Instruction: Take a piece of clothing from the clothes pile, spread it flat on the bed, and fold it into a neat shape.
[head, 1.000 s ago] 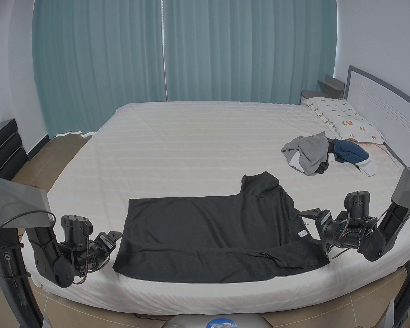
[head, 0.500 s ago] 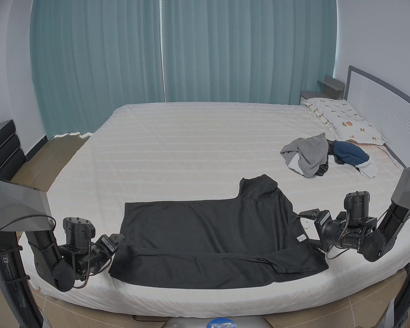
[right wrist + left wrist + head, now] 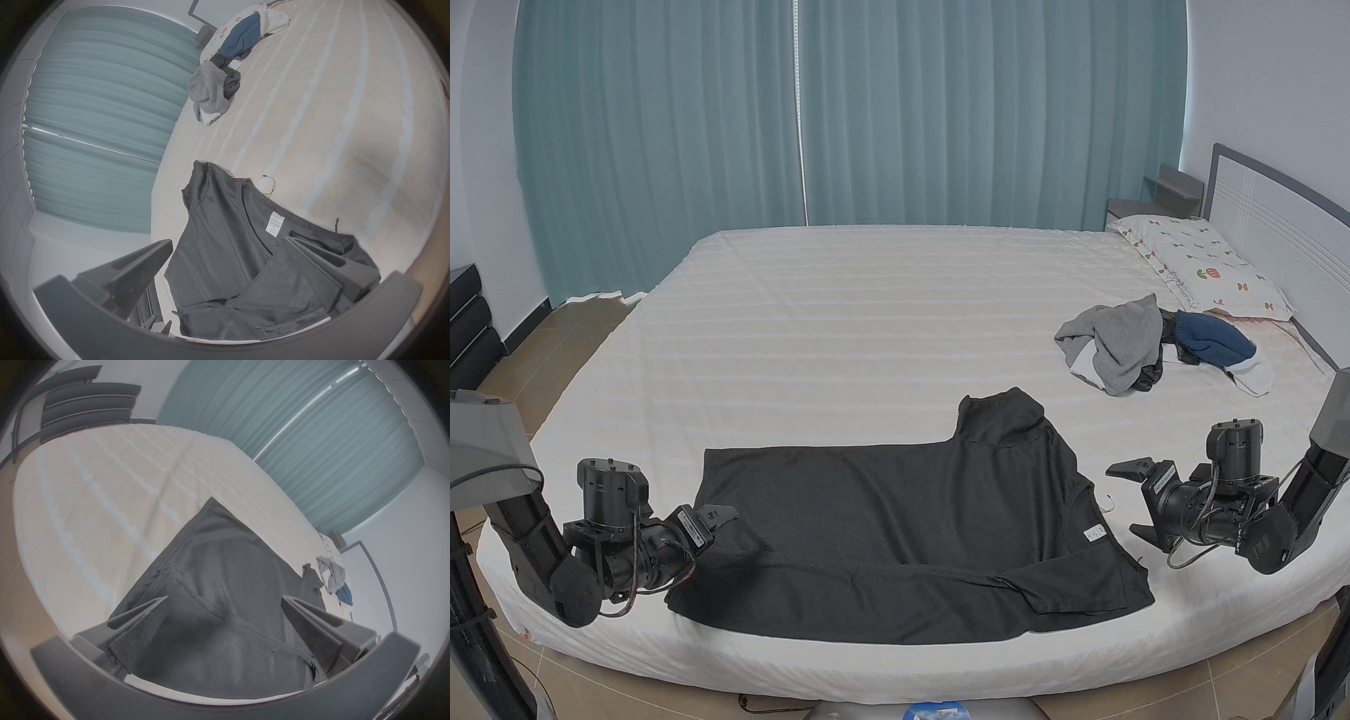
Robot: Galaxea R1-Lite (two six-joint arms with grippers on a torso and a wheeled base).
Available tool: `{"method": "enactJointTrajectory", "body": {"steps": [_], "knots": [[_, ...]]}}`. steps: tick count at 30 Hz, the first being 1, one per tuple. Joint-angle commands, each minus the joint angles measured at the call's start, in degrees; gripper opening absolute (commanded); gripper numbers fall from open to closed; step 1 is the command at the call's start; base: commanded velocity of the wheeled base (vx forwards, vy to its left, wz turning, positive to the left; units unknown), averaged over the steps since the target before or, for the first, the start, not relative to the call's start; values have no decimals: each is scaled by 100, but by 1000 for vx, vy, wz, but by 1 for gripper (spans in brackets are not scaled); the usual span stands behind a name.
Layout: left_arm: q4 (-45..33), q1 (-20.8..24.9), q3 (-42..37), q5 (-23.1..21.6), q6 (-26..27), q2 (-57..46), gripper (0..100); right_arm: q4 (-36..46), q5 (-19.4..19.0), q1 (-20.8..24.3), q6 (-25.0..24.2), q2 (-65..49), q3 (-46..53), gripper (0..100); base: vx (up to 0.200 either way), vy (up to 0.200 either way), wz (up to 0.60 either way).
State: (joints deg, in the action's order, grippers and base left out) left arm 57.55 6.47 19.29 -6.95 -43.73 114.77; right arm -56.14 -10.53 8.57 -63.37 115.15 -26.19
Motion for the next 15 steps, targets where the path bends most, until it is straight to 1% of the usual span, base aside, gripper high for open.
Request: {"method": "enactJointTrajectory", "body": {"steps": [1, 2, 3, 5, 6, 9, 10, 11, 12, 14, 15], "knots": [[-526, -647, 409, -826, 681, -60, 100, -2, -1, 4, 0, 34, -1, 100, 0, 0, 0], [-658, -841, 444, -1160, 1007, -34, 100, -2, -1, 4, 0, 51, -1, 100, 0, 0, 0], [-658, -841, 444, -1160, 1007, -34, 100, -2, -1, 4, 0, 51, -1, 100, 0, 0, 0], [-965, -1113, 603, -1652, 1543, 19, 100, -2, -10, 13, 0, 69, -1, 100, 0, 0, 0], [-1158, -1157, 717, -1731, 1648, 89, 100, -2, -10, 13, 0, 78, -1, 100, 0, 0, 0], [-1993, -1157, 1165, -1801, 1736, 194, 100, -2, -10, 13, -9, 86, -1, 100, 0, 0, 0], [-1993, -1157, 1165, -1801, 1736, 194, 100, -2, -10, 13, -9, 86, -1, 100, 0, 0, 0], [-2653, -1157, 1587, -1854, 1675, 221, 100, -2, -1, 13, 0, 95, -1, 100, 0, 0, 0], [-2653, -1157, 1587, -1854, 1675, 221, 100, -2, -1, 13, 0, 95, -1, 100, 0, 0, 0], [-3285, -1148, 2000, -1942, 1455, 247, 100, -2, -1, -4, -9, 130, -1, 100, 0, 0, 0], [-3347, -1131, 2088, -1942, 1305, 274, 100, -2, -1, -4, 0, 139, -1, 100, 0, 0, 0]]}}
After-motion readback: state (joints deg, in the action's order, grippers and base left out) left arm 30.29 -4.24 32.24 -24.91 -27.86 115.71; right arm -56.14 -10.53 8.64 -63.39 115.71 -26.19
